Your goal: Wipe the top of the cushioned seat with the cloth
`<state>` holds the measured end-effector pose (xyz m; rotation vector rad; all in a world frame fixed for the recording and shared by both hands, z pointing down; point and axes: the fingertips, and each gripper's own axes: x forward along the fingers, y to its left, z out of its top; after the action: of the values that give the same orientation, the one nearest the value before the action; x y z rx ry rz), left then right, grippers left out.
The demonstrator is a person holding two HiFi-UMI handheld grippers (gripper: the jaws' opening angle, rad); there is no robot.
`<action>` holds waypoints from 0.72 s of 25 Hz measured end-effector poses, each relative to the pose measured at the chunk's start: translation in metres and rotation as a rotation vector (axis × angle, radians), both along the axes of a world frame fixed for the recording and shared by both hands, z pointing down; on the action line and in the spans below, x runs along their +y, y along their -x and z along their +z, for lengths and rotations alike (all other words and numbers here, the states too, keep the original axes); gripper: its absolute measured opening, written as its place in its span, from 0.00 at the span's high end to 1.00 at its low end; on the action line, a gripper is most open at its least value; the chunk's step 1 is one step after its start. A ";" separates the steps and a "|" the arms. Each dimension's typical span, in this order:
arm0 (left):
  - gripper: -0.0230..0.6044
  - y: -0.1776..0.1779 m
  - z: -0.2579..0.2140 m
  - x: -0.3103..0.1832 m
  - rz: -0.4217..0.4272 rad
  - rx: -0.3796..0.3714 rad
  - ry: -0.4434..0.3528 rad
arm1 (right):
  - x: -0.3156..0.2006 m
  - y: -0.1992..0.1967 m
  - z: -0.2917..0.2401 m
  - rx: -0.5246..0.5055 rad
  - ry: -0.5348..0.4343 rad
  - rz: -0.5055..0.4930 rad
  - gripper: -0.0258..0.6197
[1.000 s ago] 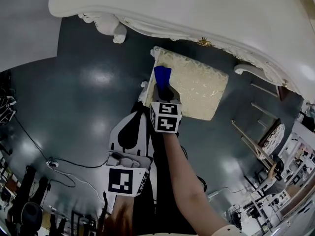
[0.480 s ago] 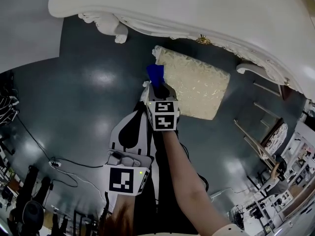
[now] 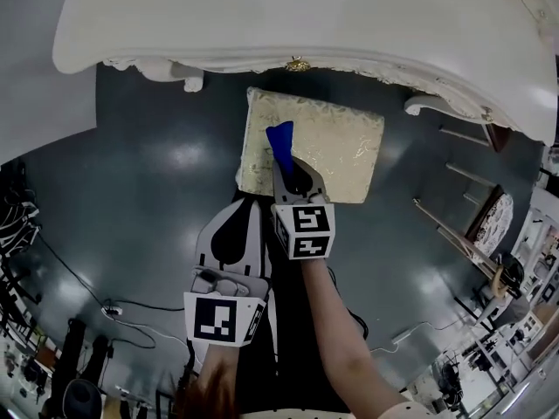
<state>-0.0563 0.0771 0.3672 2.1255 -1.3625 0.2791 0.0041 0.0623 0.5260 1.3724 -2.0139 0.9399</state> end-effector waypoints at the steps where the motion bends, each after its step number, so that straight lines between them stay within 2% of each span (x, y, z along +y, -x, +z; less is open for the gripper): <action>1: 0.97 -0.007 -0.002 0.000 0.015 0.003 -0.003 | 0.002 -0.012 -0.008 -0.001 -0.011 0.025 0.87; 10: 0.97 -0.068 0.002 0.010 0.170 0.003 0.002 | 0.048 -0.131 -0.035 0.067 -0.044 0.240 0.87; 14: 0.97 -0.084 0.011 0.017 0.213 -0.007 0.022 | 0.076 -0.188 -0.018 0.135 -0.004 0.332 0.87; 18: 0.97 -0.091 0.014 0.022 0.233 -0.010 0.029 | 0.100 -0.229 0.006 0.210 0.053 0.361 0.87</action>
<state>0.0349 0.0993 0.3812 2.2624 -1.1091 0.3996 0.2328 0.1623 0.5317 1.7618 -1.6060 0.9452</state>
